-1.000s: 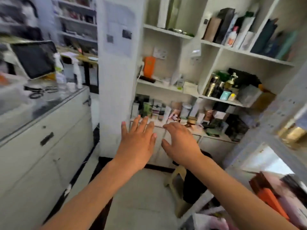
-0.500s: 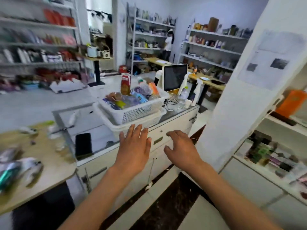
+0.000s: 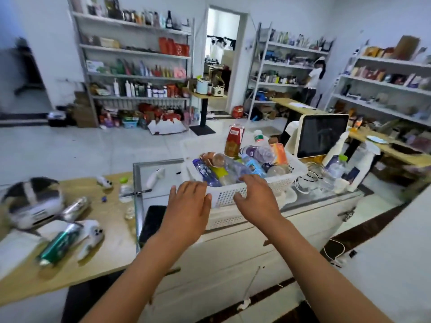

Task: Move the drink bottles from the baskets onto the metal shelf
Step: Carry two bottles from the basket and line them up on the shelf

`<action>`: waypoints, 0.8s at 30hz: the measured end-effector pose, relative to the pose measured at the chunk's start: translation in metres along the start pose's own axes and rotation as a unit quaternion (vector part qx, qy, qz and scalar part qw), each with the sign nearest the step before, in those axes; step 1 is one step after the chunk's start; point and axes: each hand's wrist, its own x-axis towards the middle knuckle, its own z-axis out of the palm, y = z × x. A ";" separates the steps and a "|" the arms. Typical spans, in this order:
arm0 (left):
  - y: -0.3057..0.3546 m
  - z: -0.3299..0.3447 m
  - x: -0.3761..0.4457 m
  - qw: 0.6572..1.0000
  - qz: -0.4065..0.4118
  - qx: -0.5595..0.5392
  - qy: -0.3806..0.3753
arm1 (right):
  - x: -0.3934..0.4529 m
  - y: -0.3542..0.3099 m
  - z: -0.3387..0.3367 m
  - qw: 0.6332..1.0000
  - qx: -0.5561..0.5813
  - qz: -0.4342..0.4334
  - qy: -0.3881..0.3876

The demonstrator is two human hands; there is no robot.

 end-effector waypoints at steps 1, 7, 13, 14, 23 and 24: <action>-0.002 0.003 0.015 1.000 -0.004 -0.002 0.010 | 0.018 0.005 0.002 1.000 0.015 -0.005 0.002; 0.004 0.027 0.124 0.997 -0.047 -0.067 0.012 | 0.118 0.042 0.018 0.997 0.069 0.000 -0.024; -0.016 0.072 0.224 0.955 -0.238 -0.175 0.033 | 0.191 0.064 0.037 0.996 0.009 -0.004 -0.090; -0.022 0.078 0.237 0.946 -0.270 -0.176 0.037 | 0.202 0.066 0.041 0.996 0.009 0.010 -0.083; -0.036 0.093 0.294 0.884 -0.407 -0.194 -0.124 | 0.247 0.071 0.095 0.975 -0.173 -0.014 -0.142; -0.033 0.093 0.295 0.874 -0.413 -0.216 -0.137 | 0.249 0.071 0.097 0.969 -0.197 -0.017 -0.150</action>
